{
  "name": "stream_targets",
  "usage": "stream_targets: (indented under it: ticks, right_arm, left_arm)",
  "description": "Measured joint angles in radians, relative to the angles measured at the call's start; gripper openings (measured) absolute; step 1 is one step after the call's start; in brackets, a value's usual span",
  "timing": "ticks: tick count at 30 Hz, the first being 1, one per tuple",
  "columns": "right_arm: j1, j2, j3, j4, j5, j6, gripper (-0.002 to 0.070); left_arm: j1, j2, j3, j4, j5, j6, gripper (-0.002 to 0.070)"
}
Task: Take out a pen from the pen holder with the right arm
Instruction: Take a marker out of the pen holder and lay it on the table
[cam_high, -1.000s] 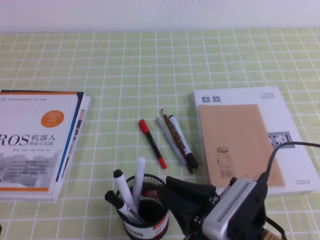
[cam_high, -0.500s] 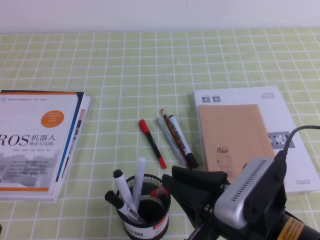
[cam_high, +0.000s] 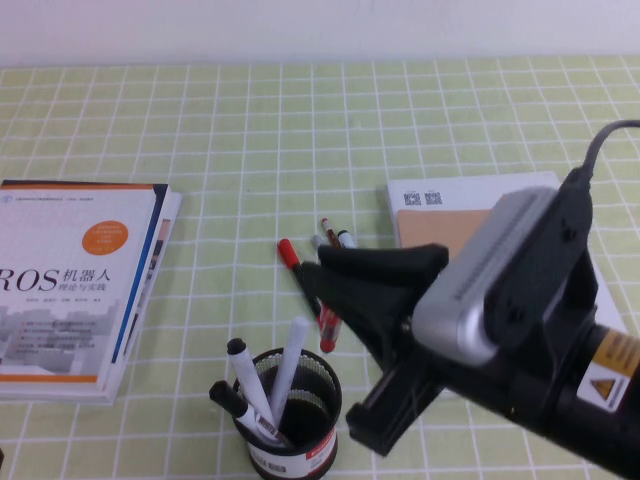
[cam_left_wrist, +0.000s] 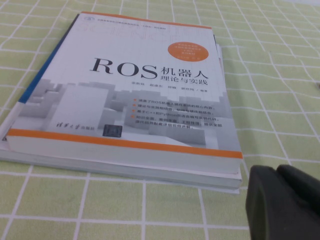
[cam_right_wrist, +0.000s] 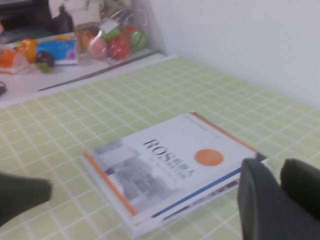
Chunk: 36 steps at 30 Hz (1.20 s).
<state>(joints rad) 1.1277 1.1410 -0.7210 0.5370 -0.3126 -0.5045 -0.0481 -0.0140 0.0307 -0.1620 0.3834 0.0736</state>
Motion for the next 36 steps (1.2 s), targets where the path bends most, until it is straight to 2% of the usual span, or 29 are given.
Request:
stream_targets:
  ticks: [10,17,20,27,36]
  right_arm:
    - [-0.246,0.026,-0.141,-0.010,0.318,0.030,0.0029]
    - [-0.427,0.192,-0.341,-0.246,0.701,0.313,0.0029]
    - [-0.475,0.300,-0.442,-0.303,0.835,0.377,0.0029]
    - [-0.485,0.555,-0.689,-0.318,0.973,0.398,0.0029]
    - [-0.485,0.849,-0.984,-0.306,1.044,0.398,0.0029]
  left_arm:
    - [0.000,0.000,0.000,0.000,0.000,0.000,-0.0008]
    - [0.000,0.000,0.000,0.000,0.000,0.000,-0.0008]
    - [0.000,0.000,0.000,0.000,0.000,0.000,-0.0008]
    - [0.000,0.000,0.000,0.000,0.000,0.000,-0.0008]
    - [0.000,0.000,0.000,0.000,0.000,0.000,-0.0008]
